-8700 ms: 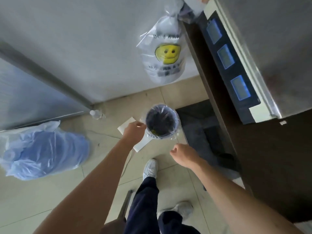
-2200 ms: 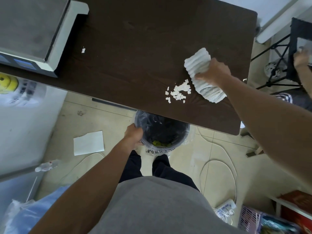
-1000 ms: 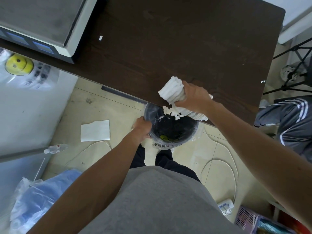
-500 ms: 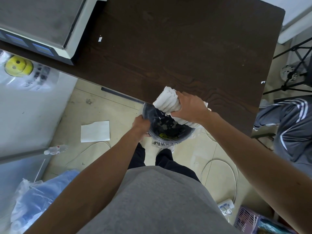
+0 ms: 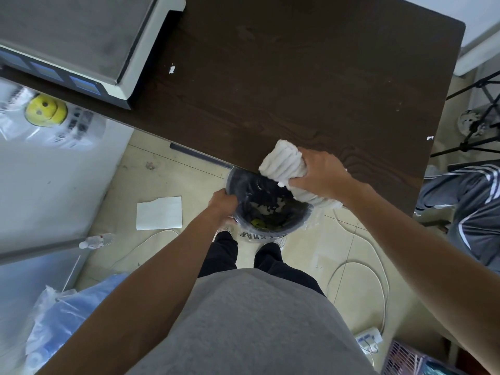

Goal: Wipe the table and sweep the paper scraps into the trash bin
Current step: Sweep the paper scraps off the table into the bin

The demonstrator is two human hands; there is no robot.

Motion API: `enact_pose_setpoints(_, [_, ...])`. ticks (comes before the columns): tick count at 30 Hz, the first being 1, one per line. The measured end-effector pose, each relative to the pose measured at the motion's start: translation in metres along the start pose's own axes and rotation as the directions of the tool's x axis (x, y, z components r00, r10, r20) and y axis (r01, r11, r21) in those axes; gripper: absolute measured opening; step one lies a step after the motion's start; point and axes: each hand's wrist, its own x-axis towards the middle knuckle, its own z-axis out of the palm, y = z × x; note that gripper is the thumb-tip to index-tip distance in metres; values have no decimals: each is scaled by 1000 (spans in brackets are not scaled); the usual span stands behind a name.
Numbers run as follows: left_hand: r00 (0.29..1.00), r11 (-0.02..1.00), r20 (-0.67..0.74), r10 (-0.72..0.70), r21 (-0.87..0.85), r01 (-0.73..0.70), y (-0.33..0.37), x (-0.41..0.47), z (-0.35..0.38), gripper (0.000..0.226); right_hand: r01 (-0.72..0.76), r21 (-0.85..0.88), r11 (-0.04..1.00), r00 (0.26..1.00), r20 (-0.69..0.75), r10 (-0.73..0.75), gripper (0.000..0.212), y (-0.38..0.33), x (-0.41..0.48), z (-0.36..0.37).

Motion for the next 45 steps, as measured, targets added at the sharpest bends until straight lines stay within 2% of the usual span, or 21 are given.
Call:
enact_pose_setpoints(3, [1000, 1000, -8, -1, 8, 1, -1, 0, -2, 39, -75, -26, 997, 996, -54, 73, 55, 8, 13, -13])
enact_pose_setpoints(6, [1000, 1000, -11, 6, 14, -6, 0, -1, 0, 36, -131, -94, 987, 991, -31, 128, 67, 8, 12, -9])
enact_pose_setpoints(10, [1000, 1000, 3, 9, 22, -9, -1, -2, 3, 39, 4, -132, 991, 999, 48, 3, 75, -8, -12, 12])
enact_pose_setpoints(13, [1000, 1000, 16, 6, 17, -6, -2, -3, 6, 41, 144, -204, 968, 989, 76, -131, 70, -18, -31, 32])
enact_pose_setpoints(15, [1000, 1000, 24, 16, 26, -16, -1, -6, 7, 40, 158, -230, 960, 987, 54, -149, 68, -17, -34, 36])
enact_pose_setpoints(19, [999, 998, 33, 39, 50, -40, 3, -10, 9, 38, 128, -244, 961, 990, -17, -136, 67, -6, -23, 29])
enact_pose_setpoints(25, [999, 997, 34, 39, 63, -41, 3, -9, 7, 38, 49, -210, 976, 998, -37, -58, 59, -6, -17, 20])
enact_pose_setpoints(31, [999, 998, 17, 37, 47, -38, -1, -9, 4, 37, -36, -181, 983, 974, -226, -6, 65, -5, -24, 17])
enact_pose_setpoints(34, [999, 997, 4, 40, 63, -40, -3, -10, 5, 36, -53, -182, 982, 993, -114, 33, 71, -3, -24, 14])
enact_pose_setpoints(36, [999, 996, -4, 44, 74, -43, -5, -10, 6, 36, -65, -171, 983, 998, -29, 61, 65, -2, -22, 8])
enact_pose_setpoints(37, [999, 996, -5, 45, 74, -45, -6, -10, 7, 37, -52, -160, 986, 998, -35, 48, 59, -3, -20, 3])
enact_pose_setpoints(41, [999, 998, -5, 36, 57, -36, -8, -8, 9, 38, 9, -110, 994, 965, -258, -37, 56, -7, -18, -5])
enact_pose_setpoints(42, [999, 998, -4, 39, 57, -38, -9, -8, 10, 37, 17, -145, 989, 972, -230, -50, 60, -7, -19, -3])
enact_pose_setpoints(45, [999, 996, 2, 50, 75, -50, -8, -11, 13, 36, 0, -230, 973, 1000, 30, 7, 75, -5, -23, 8])
